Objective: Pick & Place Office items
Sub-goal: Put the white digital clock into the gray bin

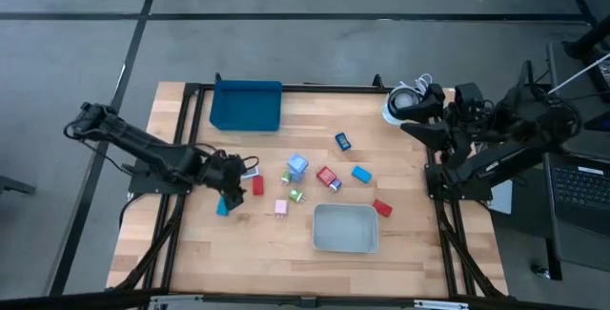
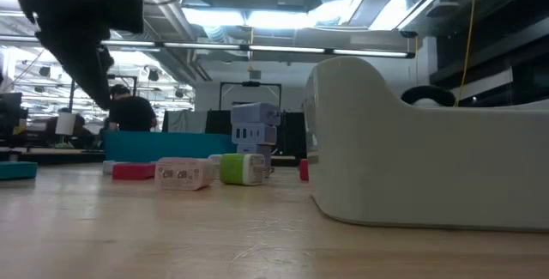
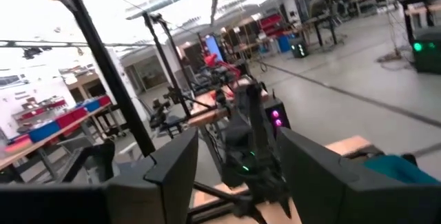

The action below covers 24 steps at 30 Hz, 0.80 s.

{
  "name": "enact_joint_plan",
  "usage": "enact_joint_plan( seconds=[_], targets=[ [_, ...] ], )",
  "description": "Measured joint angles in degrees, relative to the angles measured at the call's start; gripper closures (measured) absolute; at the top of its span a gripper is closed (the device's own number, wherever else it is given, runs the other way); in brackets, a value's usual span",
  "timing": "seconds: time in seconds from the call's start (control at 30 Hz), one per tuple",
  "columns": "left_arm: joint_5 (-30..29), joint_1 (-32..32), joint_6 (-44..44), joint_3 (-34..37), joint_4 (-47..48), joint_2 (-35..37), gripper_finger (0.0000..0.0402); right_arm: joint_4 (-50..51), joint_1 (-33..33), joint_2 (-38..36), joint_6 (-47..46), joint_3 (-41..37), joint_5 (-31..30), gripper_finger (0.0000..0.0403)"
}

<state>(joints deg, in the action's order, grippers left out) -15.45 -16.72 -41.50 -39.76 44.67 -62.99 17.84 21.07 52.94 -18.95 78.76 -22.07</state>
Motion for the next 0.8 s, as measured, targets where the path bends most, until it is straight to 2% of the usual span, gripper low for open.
enact_joint_plan(
  seconds=[0.17,0.37,0.53,0.8],
  targets=[
    [2.50,9.22,14.39,-0.01,0.03,1.19,0.0067,-2.21,0.39,-0.32,2.50,0.00,0.25,0.0198],
    [11.74,18.19,27.57,-0.03,-0.34,-1.24,0.0065,-2.78,0.45,-0.32,4.60,0.00,0.44,0.0198],
    [15.21,20.89,28.58,-0.73,0.48,-6.02,0.0065,-3.30,1.78,-0.32,4.86,0.02,0.46,0.0198],
    [11.99,20.47,30.30,-0.77,-0.37,-15.66,0.0065,-6.78,5.80,-0.32,7.71,0.00,0.47,0.0198]
  ],
)
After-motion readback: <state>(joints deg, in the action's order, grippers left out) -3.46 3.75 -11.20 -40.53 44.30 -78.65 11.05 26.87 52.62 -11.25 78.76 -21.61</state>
